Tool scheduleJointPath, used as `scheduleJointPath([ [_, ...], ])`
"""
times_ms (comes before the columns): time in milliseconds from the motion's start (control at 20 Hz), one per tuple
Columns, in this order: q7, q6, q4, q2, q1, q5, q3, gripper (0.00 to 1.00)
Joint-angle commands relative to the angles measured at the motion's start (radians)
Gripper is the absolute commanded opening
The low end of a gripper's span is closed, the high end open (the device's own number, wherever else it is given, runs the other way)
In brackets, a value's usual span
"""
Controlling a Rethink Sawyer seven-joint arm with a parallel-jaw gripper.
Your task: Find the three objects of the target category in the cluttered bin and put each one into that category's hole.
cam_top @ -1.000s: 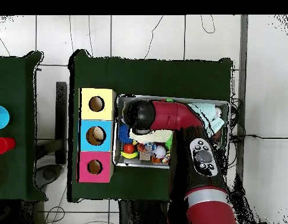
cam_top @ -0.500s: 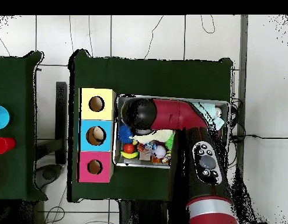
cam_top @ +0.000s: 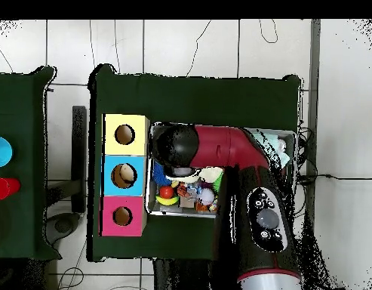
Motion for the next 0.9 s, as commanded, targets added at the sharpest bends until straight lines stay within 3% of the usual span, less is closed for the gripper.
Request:
scheduleJointPath([
  [50,0.094,0.137,0.061,-0.034,0.006,0.034,0.014,0.00],
  [900,0.185,0.182,0.080,-0.106,0.087,0.052,-0.042,0.00],
])
